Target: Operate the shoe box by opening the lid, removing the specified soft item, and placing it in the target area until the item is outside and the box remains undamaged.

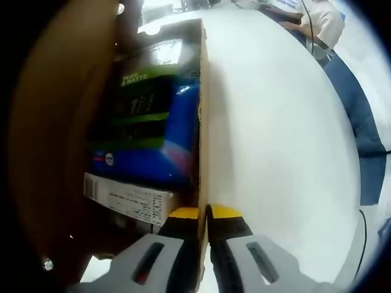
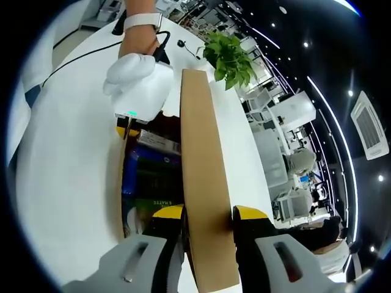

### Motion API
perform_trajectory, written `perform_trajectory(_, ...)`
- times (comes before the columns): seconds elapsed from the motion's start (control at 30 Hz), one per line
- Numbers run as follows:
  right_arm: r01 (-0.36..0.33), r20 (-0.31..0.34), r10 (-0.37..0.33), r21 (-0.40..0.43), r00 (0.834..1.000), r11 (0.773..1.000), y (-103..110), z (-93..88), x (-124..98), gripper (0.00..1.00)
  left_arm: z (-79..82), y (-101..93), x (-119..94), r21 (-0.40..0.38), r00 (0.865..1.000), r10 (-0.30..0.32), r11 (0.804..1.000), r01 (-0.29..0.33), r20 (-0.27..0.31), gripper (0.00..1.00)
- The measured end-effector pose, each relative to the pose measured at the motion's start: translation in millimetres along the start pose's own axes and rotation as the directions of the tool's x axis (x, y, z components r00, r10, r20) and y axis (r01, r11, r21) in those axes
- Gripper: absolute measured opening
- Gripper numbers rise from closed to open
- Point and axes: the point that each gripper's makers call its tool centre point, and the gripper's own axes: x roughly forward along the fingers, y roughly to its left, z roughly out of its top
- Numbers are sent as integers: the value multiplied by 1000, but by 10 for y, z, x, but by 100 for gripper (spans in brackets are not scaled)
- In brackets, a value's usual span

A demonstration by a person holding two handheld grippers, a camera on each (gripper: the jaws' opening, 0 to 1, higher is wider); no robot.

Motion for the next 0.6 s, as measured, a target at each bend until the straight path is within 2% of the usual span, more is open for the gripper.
perform_trajectory(0.6,-4,2,4,7,1000,1000,7,3,-10,29,-19,0,35,-6,999,-16,1000,16,-30,2)
